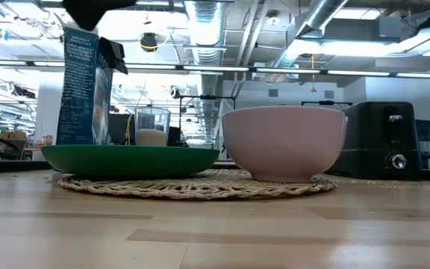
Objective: Arrange a breakfast setting
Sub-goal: Put the red apple on the placemat above the green plate and white bowl from the bin
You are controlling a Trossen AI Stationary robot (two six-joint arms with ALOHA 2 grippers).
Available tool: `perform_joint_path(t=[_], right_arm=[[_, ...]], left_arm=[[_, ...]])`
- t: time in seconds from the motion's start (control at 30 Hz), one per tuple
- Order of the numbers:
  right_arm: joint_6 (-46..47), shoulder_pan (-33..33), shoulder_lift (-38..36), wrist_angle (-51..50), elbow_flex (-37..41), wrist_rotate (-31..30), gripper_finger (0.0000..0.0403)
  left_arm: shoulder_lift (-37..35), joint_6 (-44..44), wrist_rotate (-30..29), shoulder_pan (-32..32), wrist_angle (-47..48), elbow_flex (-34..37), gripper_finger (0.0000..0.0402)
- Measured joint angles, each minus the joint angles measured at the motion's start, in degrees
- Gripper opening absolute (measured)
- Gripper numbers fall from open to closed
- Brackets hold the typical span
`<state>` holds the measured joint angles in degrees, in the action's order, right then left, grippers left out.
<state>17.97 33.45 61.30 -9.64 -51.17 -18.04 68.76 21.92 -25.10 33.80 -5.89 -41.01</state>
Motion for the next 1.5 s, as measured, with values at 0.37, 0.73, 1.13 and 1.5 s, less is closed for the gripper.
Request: perform_joint_path(t=[0.37, 0.73, 1.13, 1.5], right_arm=[[26.04, 11.74, 7.64, -27.72, -18.11, -8.93, 0.0346], [61.55, 17.76, 21.12, -66.21, -38.03, 0.42, 0.0346], [80.28, 23.67, 29.59, -80.39, -37.23, 20.51, 0.0346], [86.63, 27.56, 32.04, -76.92, -32.31, 24.00, 0.0346]], left_arm=[[10.18, -4.01, 2.34, -0.31, -11.93, -0.12, 0.0369], [10.06, 4.46, 1.08, 1.62, -13.34, -0.13, 0.0369], [10.06, 7.65, -14.76, 8.73, -16.52, -0.13, 0.0369], [10.09, 8.97, -17.62, 9.31, -16.04, -0.14, 0.0369]])
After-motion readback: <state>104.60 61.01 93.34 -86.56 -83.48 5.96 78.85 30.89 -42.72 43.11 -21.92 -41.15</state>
